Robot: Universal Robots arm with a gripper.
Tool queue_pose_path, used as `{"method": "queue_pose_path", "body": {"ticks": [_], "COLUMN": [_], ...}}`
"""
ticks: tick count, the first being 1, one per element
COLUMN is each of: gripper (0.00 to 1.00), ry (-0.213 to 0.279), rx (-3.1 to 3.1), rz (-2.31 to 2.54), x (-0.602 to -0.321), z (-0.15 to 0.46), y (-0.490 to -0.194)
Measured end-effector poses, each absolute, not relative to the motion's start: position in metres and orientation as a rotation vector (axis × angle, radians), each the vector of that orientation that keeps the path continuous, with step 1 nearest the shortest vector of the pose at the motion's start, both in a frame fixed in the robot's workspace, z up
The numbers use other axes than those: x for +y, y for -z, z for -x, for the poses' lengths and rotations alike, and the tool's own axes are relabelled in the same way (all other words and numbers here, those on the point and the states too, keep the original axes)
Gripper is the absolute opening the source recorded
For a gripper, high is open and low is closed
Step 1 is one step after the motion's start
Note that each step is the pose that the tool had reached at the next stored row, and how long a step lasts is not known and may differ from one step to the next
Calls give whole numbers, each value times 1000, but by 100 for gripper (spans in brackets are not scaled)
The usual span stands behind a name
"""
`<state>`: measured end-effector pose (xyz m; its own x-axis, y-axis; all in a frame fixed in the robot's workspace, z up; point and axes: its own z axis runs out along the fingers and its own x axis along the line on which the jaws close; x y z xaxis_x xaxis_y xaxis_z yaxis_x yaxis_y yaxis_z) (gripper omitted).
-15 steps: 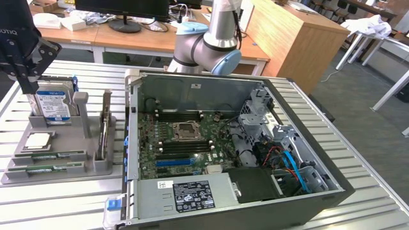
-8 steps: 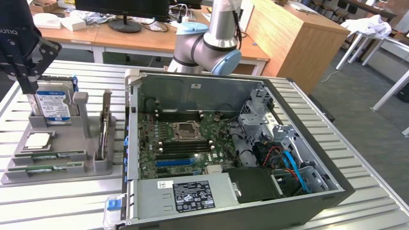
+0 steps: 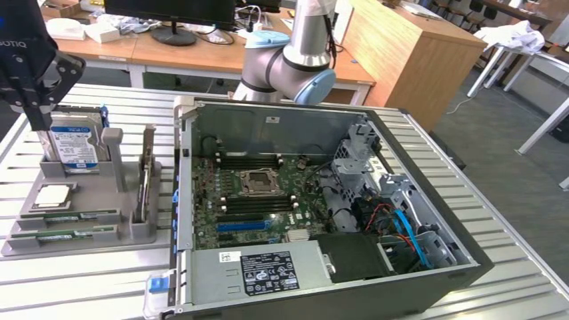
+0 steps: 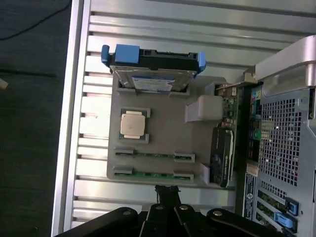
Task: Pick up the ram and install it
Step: 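Pick up the ram and move it above insertion slot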
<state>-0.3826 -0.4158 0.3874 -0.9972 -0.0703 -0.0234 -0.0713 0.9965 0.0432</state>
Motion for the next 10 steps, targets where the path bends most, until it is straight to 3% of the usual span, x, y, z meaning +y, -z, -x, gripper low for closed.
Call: {"method": "queue_pose_path", "body": {"ticks": [10], "gripper": [10], "ry": [-69], "rx": [3103], "rz": [345], "x": [-416], "z": [383], "y": [-387]}}
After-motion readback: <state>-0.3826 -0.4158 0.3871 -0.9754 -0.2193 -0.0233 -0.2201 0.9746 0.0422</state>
